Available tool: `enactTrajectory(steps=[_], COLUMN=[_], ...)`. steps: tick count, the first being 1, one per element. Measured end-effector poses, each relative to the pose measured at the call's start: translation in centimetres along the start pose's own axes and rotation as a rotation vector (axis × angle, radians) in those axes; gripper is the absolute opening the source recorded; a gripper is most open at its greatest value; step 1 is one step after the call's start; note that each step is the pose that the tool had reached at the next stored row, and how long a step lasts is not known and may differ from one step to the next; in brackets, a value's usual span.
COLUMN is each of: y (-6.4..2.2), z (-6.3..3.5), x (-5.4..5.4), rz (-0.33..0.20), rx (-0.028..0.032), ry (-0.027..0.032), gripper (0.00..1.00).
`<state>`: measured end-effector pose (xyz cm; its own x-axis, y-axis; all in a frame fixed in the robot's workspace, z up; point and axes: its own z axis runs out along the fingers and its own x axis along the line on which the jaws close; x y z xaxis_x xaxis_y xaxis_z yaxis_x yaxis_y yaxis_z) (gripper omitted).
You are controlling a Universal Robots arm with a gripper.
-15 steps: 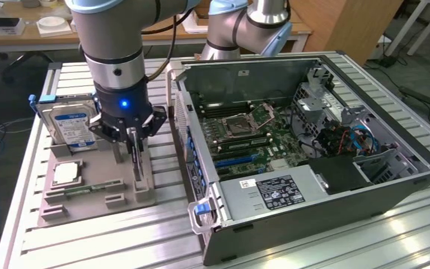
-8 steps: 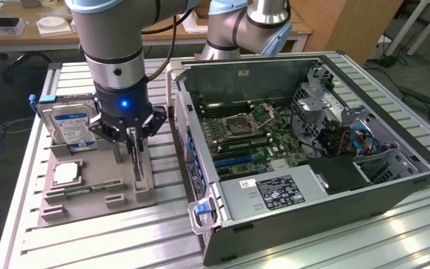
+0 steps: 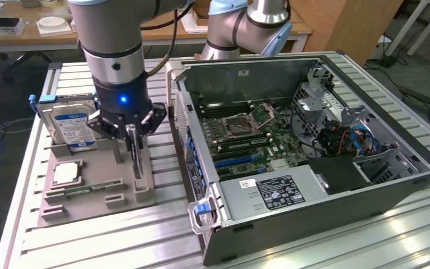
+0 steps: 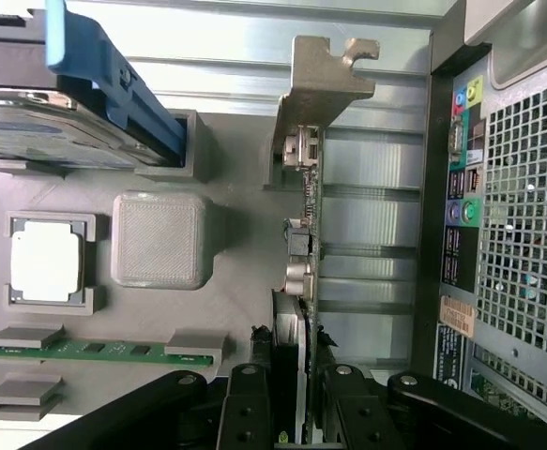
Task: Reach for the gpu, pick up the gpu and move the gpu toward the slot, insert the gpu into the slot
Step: 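Pick up the gpu and move the gpu toward the slot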
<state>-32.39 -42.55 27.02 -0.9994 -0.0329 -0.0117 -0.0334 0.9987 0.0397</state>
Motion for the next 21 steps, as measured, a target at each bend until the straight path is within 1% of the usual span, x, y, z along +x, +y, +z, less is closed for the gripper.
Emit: enactTrajectory(steps=[12,21], y=[0.14,0.28], z=[-3.29,-6.9], x=[0.0,-0.1], rz=[0.0,0.0], rx=[-0.0001,-0.0001], ry=[-0.0001,-0.0001], gripper=[0.27,0.27])
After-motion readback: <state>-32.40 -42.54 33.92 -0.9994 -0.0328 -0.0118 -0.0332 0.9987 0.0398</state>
